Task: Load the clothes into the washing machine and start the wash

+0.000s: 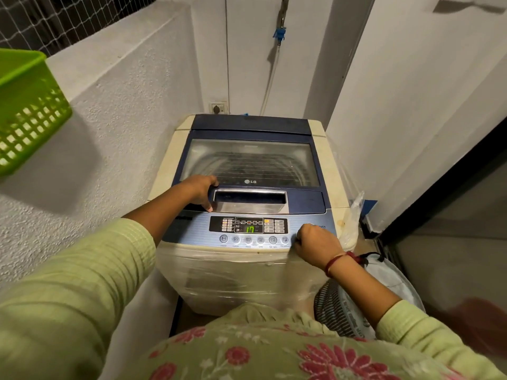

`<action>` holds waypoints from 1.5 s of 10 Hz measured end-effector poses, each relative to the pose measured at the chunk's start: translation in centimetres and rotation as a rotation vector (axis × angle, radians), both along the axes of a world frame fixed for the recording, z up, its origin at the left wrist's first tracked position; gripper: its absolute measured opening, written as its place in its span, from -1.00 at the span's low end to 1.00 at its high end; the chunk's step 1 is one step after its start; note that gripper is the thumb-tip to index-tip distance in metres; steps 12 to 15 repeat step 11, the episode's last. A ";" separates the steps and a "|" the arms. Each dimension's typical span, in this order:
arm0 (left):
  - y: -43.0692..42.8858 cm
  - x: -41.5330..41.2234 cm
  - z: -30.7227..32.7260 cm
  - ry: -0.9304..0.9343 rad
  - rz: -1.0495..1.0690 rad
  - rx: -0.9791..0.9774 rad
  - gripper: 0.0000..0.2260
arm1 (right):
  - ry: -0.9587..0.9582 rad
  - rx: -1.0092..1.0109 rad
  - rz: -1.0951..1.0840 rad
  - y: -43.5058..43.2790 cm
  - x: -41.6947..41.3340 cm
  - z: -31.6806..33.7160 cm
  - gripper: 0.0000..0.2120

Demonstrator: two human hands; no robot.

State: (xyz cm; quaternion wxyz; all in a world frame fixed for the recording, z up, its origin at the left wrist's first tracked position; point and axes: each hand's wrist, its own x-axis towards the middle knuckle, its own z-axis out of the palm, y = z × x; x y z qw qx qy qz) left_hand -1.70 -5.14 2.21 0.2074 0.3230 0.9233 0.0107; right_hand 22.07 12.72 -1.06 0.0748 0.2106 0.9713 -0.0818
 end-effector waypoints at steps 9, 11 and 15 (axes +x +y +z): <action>-0.7 0.4 -0.1 -0.087 0.006 0.023 -0.28 | 0.008 -0.317 0.073 3.5 -1.4 4.7 -0.63; -0.7 -0.5 0.1 -0.214 0.054 0.082 -0.34 | 0.122 -0.342 0.100 3.6 -2.8 5.3 -0.61; -0.7 -0.5 0.1 -0.214 0.054 0.082 -0.34 | 0.122 -0.342 0.100 3.6 -2.8 5.3 -0.61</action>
